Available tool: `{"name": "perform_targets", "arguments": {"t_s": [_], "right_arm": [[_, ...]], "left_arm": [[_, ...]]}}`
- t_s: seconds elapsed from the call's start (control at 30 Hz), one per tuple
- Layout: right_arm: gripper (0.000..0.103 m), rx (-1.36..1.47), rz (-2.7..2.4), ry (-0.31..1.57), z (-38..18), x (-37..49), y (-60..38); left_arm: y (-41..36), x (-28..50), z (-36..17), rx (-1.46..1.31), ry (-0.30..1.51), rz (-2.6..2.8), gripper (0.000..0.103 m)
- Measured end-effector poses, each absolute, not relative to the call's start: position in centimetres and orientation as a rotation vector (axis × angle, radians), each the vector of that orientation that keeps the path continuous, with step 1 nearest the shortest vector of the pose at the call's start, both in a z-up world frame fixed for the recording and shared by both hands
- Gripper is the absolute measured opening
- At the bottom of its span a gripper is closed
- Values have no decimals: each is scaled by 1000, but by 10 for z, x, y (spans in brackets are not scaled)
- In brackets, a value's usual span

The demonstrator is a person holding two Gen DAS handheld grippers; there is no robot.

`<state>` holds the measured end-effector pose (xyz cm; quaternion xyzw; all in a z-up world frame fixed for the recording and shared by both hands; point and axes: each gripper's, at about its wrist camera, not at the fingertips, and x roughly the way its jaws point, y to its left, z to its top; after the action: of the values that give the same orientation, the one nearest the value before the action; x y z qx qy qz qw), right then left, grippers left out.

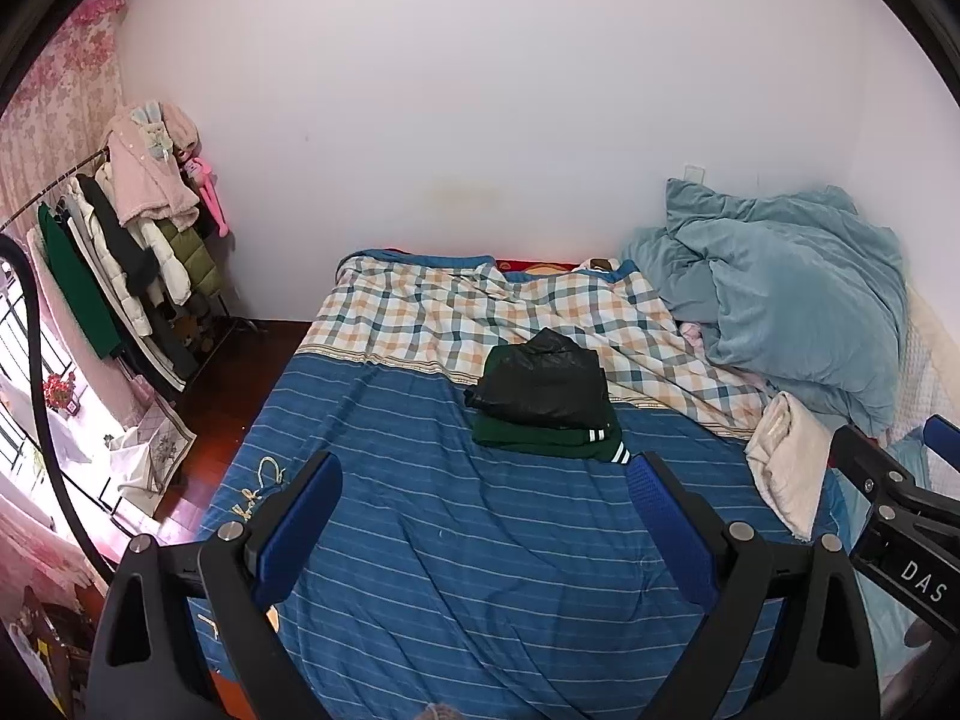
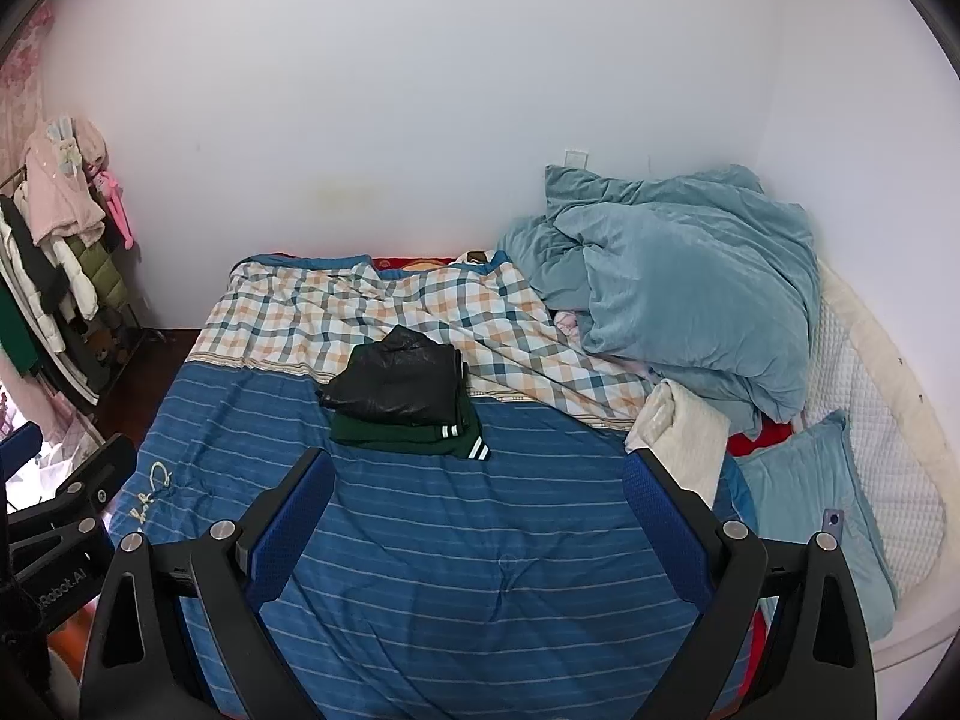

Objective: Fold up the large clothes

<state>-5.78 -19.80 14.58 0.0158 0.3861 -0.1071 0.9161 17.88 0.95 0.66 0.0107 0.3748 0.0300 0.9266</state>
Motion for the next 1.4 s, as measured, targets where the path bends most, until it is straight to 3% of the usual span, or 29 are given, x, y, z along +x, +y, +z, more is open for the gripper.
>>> {"name": "perform_targets", "arguments": {"t_s": [1.4], "right_arm": [[98, 46, -233, 789, 147, -65, -198]], "left_arm": [[13, 176, 17, 16, 744, 60, 98]]}}
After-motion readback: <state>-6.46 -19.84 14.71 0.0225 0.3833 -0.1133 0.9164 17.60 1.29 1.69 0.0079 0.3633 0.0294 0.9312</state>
